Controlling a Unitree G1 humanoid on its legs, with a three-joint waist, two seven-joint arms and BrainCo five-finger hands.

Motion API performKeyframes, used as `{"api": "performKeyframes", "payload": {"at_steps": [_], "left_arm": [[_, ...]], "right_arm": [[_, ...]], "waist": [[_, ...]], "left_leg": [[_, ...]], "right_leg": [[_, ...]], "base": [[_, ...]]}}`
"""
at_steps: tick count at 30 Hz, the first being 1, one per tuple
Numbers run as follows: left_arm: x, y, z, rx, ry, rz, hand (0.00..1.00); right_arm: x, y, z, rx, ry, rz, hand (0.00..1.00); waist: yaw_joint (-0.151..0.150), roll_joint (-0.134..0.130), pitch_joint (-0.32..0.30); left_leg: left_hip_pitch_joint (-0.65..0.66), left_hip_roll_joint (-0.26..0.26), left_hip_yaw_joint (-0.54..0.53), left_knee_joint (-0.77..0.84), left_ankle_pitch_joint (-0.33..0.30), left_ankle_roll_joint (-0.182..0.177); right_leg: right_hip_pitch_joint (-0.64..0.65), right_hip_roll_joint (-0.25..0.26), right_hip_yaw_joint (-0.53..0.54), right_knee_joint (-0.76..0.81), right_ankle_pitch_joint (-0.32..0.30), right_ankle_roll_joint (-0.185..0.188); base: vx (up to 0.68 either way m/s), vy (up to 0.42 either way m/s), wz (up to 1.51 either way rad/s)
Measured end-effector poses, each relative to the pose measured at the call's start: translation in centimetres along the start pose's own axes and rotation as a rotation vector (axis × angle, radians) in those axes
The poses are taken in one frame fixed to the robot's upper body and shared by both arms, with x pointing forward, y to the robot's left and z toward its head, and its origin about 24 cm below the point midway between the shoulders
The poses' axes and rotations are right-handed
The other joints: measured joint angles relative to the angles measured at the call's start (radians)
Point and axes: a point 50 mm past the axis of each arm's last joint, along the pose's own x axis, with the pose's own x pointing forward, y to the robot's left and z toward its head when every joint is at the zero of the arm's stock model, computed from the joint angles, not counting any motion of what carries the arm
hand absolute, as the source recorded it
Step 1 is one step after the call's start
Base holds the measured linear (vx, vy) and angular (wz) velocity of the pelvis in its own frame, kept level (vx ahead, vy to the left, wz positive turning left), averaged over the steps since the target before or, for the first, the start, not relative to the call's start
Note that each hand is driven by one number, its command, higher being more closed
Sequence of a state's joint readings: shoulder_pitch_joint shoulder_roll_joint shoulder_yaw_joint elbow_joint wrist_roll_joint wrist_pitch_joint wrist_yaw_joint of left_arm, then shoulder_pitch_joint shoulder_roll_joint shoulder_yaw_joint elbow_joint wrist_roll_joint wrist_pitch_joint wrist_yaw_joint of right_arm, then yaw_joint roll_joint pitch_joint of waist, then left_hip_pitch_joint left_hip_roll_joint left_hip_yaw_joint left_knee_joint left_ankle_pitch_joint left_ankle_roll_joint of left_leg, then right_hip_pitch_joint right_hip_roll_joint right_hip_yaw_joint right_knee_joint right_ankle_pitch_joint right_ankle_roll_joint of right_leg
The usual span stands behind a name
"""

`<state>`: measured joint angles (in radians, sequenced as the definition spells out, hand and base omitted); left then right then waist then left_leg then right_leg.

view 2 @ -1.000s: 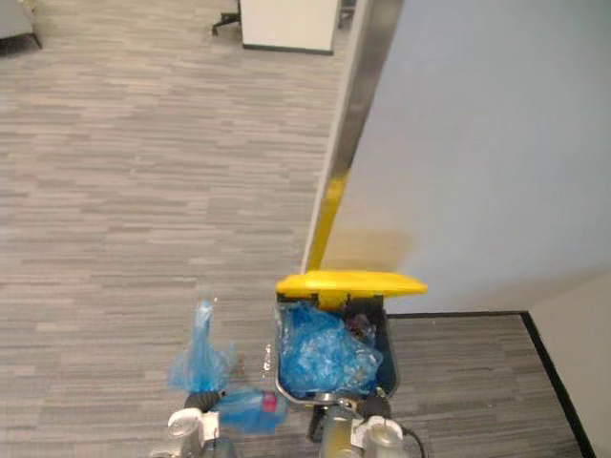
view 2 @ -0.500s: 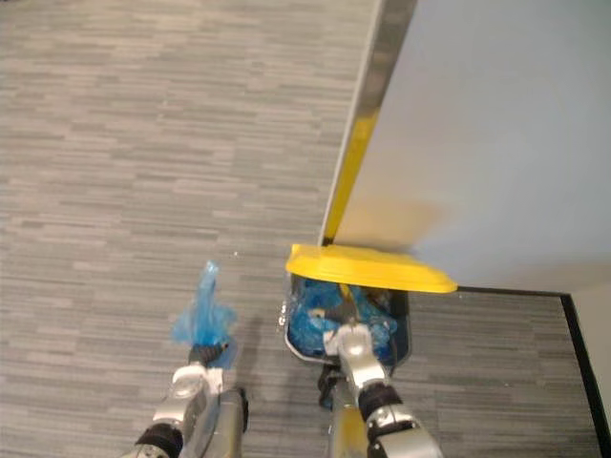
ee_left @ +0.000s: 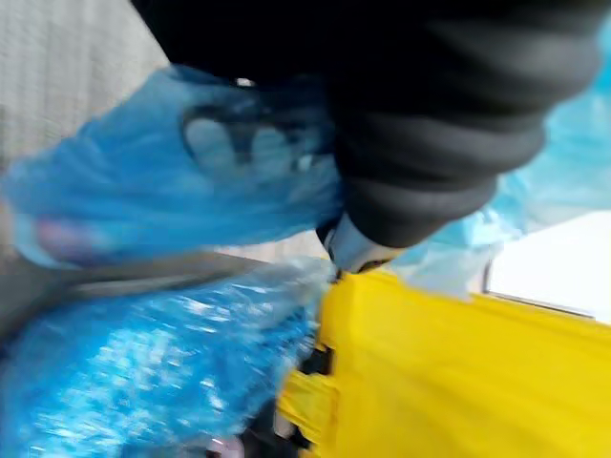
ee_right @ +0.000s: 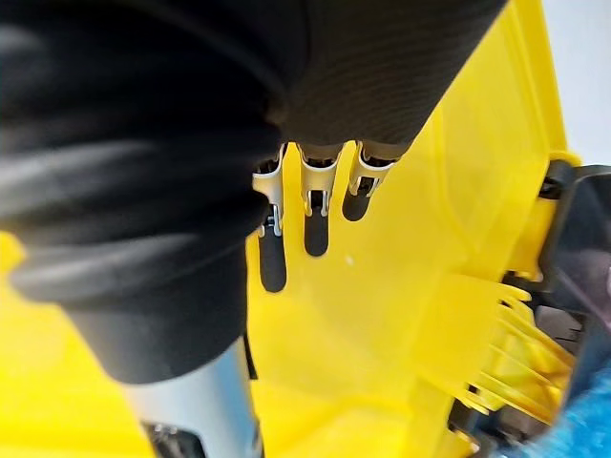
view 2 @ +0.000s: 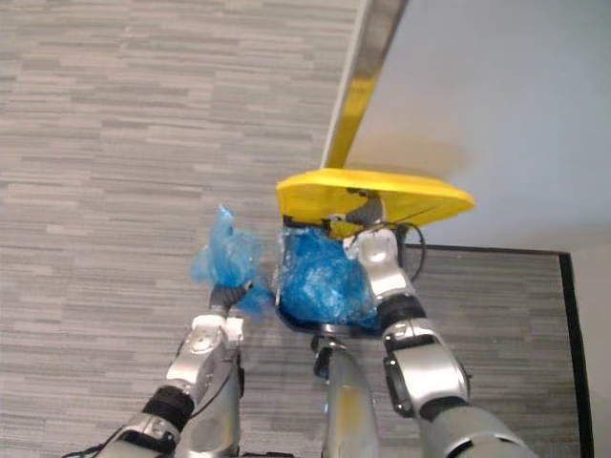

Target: Gather rubbish on tea table into small bin, then transfer packed bag to large trash can.

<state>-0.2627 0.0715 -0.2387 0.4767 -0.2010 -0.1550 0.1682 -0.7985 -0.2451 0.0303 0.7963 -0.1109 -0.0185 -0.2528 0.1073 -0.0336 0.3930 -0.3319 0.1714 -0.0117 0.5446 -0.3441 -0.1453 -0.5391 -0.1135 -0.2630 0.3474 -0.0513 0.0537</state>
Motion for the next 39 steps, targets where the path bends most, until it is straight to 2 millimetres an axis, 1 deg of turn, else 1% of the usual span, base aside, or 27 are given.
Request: {"api": "performKeyframes", "payload": {"at_steps": [1, 2, 4, 6, 8, 9, 10, 11, 12, 14, 15, 17, 20, 22, 24, 26, 28, 29, 30, 31, 32, 33, 34, 35, 36, 38, 39], "left_arm": [[-0.1, -0.6, 0.8, 0.000, -0.039, -0.034, 1.00], [-0.1, -0.8, 1.1, -0.002, -0.050, -0.046, 1.00], [-0.6, -2.4, 2.6, -0.019, -0.119, -0.137, 1.00], [-1.0, -3.4, 3.2, -0.026, -0.149, -0.189, 1.00], [-2.1, -5.3, 4.2, -0.050, -0.196, -0.297, 1.00], [-2.4, -5.7, 4.3, -0.057, -0.204, -0.322, 1.00], [-3.0, -6.9, 4.9, -0.064, -0.236, -0.385, 1.00], [-3.6, -7.9, 5.3, -0.067, -0.261, -0.445, 1.00], [-3.7, -8.2, 5.4, -0.068, -0.266, -0.463, 1.00], [-4.6, -9.6, 6.1, -0.074, -0.295, -0.541, 1.00], [-4.8, -9.8, 6.1, -0.075, -0.299, -0.550, 1.00], [-5.4, -11.0, 6.8, -0.074, -0.326, -0.611, 1.00], [-5.7, -12.0, 7.1, -0.064, -0.341, -0.658, 1.00], [-6.0, -13.2, 7.8, -0.048, -0.377, -0.696, 1.00], [-5.9, -13.9, 8.4, -0.031, -0.405, -0.710, 1.00], [-5.4, -14.4, 8.6, 0.012, -0.423, -0.698, 1.00], [-4.0, -14.9, 8.0, 0.084, -0.396, -0.671, 1.00], [-3.1, -15.0, 7.4, 0.135, -0.366, -0.649, 1.00], [-2.8, -15.0, 7.2, 0.149, -0.358, -0.644, 1.00], [-2.1, -15.0, 6.8, 0.193, -0.335, -0.628, 1.00], [-1.7, -14.9, 6.5, 0.217, -0.318, -0.616, 1.00], [-0.9, -14.6, 5.8, 0.249, -0.273, -0.586, 1.00], [-0.2, -14.2, 5.1, 0.277, -0.230, -0.555, 1.00], [0.1, -13.9, 4.9, 0.286, -0.212, -0.542, 1.00], [0.8, -13.3, 4.4, 0.314, -0.180, -0.512, 1.00], [2.0, -12.4, 4.5, 0.349, -0.156, -0.465, 1.00], [2.9, -11.6, 4.8, 0.366, -0.148, -0.411, 1.00]], "right_arm": [[0.1, -0.3, 0.1, 0.016, 0.000, -0.016, 0.00], [0.2, -0.4, 0.2, 0.020, -0.001, -0.020, 0.00], [0.5, -0.7, 0.8, 0.025, -0.015, -0.031, 0.00], [0.5, -0.9, 0.9, 0.030, -0.016, -0.038, 0.00], [0.6, -1.5, 0.7, 0.049, -0.007, -0.061, 0.00], [0.6, -1.6, 0.7, 0.047, -0.007, -0.063, 0.00], [0.7, -1.9, 0.7, 0.042, -0.008, -0.070, 0.00], [0.7, -2.2, 0.7, 0.045, -0.005, -0.077, 0.00], [0.7, -2.2, 0.7, 0.047, -0.003, -0.079, 0.00], [0.8, -2.7, 0.5, 0.064, 0.006, -0.099, 0.00], [0.8, -2.7, 0.5, 0.065, 0.006, -0.100, 0.00], [0.8, -2.7, 0.5, 0.065, 0.011, -0.100, 0.00], [0.8, -2.7, 0.2, 0.070, 0.034, -0.102, 0.00], [0.8, -2.9, 0.0, 0.089, 0.050, -0.116, 0.00], [0.8, -2.8, 0.0, 0.092, 0.051, -0.114, 0.00], [0.8, -2.8, 0.1, 0.092, 0.049, -0.114, 0.00], [0.9, -2.8, 0.4, 0.095, 0.042, -0.114, 0.00], [1.1, -2.8, 0.9, 0.099, 0.026, -0.113, 0.00], [1.2, -2.8, 1.2, 0.101, 0.019, -0.115, 0.00], [1.5, -2.9, 2.3, 0.108, -0.009, -0.126, 0.00], [1.6, -2.9, 2.8, 0.111, -0.023, -0.130, 0.00], [1.7, -3.0, 3.7, 0.119, -0.056, -0.135, 0.00], [1.7, -2.8, 4.1, 0.122, -0.073, -0.130, 0.00], [1.6, -2.7, 4.2, 0.126, -0.077, -0.125, 0.00], [1.6, -2.3, 4.6, 0.125, -0.090, -0.110, 0.00], [1.5, -1.6, 5.4, 0.110, -0.125, -0.092, 0.00], [1.4, -1.2, 6.3, 0.097, -0.159, -0.075, 0.00]], "waist": [[0.000, 0.000, 0.000], [0.000, 0.000, 0.000], [-0.001, 0.000, 0.000], [-0.003, 0.000, 0.000], [-0.003, 0.000, 0.001], [-0.004, 0.000, 0.001], [-0.004, 0.000, 0.001], [-0.004, 0.000, 0.001], [-0.005, 0.000, 0.001], [-0.005, 0.000, 0.001], [-0.006, 0.000, 0.001], [-0.012, 0.000, 0.001], [-0.017, 0.000, 0.001], [-0.019, 0.000, 0.001], [-0.021, 0.000, 0.001], [-0.024, 0.000, 0.001], [-0.036, 0.000, 0.001], [-0.049, 0.000, 0.001], [-0.051, 0.000, 0.001], [-0.056, 0.000, 0.001], [-0.061, 0.000, 0.001], [-0.066, -0.001, 0.001], [-0.070, -0.001, 0.001], [-0.071, -0.001, 0.001], [-0.074, -0.002, 0.002], [-0.077, -0.007, 0.004], [-0.083, -0.008, 0.006]], "left_leg": [[0.001, -0.001, 0.001, 0.000, 0.000, 0.000], [0.001, -0.001, 0.001, 0.000, 0.000, 0.001], [0.004, -0.003, 0.003, 0.002, -0.001, 0.001], [0.005, -0.003, 0.004, 0.003, -0.002, 0.002], [0.017, -0.005, 0.004, 0.003, -0.003, 0.004], [0.021, -0.005, 0.005, 0.003, -0.004, 0.005], [0.022, -0.007, 0.006, 0.003, -0.009, 0.013], [0.022, -0.009, 0.006, 0.003, -0.009, 0.013], [0.022, -0.010, 0.007, 0.003, -0.009, 0.013], [0.023, -0.010, 0.007, 0.003, -0.009, 0.013], [0.023, -0.010, 0.007, 0.003, -0.009, 0.013], [0.026, -0.010, 0.009, 0.003, -0.007, 0.011], [0.047, -0.010, 0.013, -0.001, -0.004, 0.006], [0.054, -0.012, 0.019, -0.001, -0.010, 0.017], [0.054, -0.013, 0.024, -0.002, -0.011, 0.019], [0.051, -0.012, 0.026, -0.003, -0.011, 0.019], [0.045, -0.011, 0.028, -0.002, -0.011, 0.019], [0.031, -0.012, 0.029, 0.002, -0.011, 0.019], [0.023, -0.012, 0.030, 0.005, -0.011, 0.019], [-0.005, -0.013, 0.034, 0.016, -0.011, 0.019], [-0.020, -0.012, 0.035, 0.023, -0.012, 0.020], [-0.043, -0.006, 0.037, 0.037, -0.014, 0.018], [-0.056, 0.002, 0.041, 0.050, -0.016, 0.013], [-0.058, 0.007, 0.046, 0.056, -0.019, 0.009], [-0.065, 0.017, 0.054, 0.071, -0.025, 0.007], [-0.082, 0.021, 0.068, 0.082, -0.032, 0.008], [-0.107, 0.026, 0.075, 0.101, -0.045, 0.017]], "right_leg": [[0.000, -0.001, 0.001, 0.000, 0.000, 0.000], [0.000, -0.001, 0.001, 0.000, 0.000, 0.000], [0.002, -0.001, 0.004, 0.000, 0.000, 0.000], [0.004, -0.002, 0.004, 0.000, 0.000, 0.000], [0.016, -0.004, 0.004, 0.000, -0.001, 0.002], [0.019, -0.004, 0.006, 0.000, -0.002, 0.004], [0.020, -0.006, 0.007, 0.000, -0.003, 0.005], [0.020, -0.008, 0.007, 0.000, -0.003, 0.006], [0.020, -0.008, 0.008, 0.000, -0.003, 0.006], [0.020, -0.008, 0.008, 0.000, -0.003, 0.006], [0.020, -0.008, 0.008, 0.000, -0.002, 0.005], [0.023, -0.009, 0.009, 0.000, -0.001, 0.004], [0.042, -0.009, 0.010, 0.000, -0.001, 0.004], [0.047, -0.011, 0.016, -0.003, -0.001, 0.003], [0.047, -0.010, 0.019, -0.010, 0.002, 0.002], [0.047, -0.009, 0.019, -0.020, 0.007, 0.002], [0.045, -0.008, 0.020, -0.029, 0.013, 0.008], [0.031, -0.008, 0.021, -0.030, 0.014, 0.009], [0.023, -0.008, 0.022, -0.030, 0.015, 0.009], [-0.002, -0.006, 0.027, -0.030, 0.020, 0.013], [-0.015, -0.004, 0.029, -0.031, 0.023, 0.012], [-0.033, 0.003, 0.032, -0.033, 0.029, 0.009], [-0.043, 0.009, 0.035, -0.035, 0.039, 0.004], [-0.045, 0.012, 0.036, -0.034, 0.040, 0.003], [-0.051, 0.022, 0.042, -0.033, 0.045, 0.004], [-0.070, 0.027, 0.054, -0.034, 0.049, 0.001], [-0.090, 0.033, 0.060, -0.038, 0.055, 0.002]], "base": [[0.00, 0.000, 0.00], [0.00, 0.000, 0.00], [0.00, 0.000, 0.00], [0.00, 0.000, 0.00], [0.00, 0.000, 0.00], [0.00, 0.000, 0.00], [0.00, 0.000, 0.00], [0.00, 0.000, 0.00], [0.00, 0.000, 0.00], [0.00, 0.000, 0.00], [0.00, 0.000, 0.00], [0.00, 0.000, 0.00], [0.01, 0.006, -0.01], [0.00, 0.019, -0.04], [-0.01, 0.007, -0.05], [0.00, -0.001, -0.05], [0.00, -0.001, -0.03], [0.00, 0.000, 0.00], [-0.01, -0.011, -0.07], [-0.01, -0.013, -0.09], [-0.01, -0.019, -0.14], [0.01, -0.020, -0.15], [0.02, -0.013, -0.16], [0.03, 0.000, -0.21], [0.02, 0.013, -0.22], [-0.01, 0.009, -0.24], [-0.03, 0.002, -0.20]]}}
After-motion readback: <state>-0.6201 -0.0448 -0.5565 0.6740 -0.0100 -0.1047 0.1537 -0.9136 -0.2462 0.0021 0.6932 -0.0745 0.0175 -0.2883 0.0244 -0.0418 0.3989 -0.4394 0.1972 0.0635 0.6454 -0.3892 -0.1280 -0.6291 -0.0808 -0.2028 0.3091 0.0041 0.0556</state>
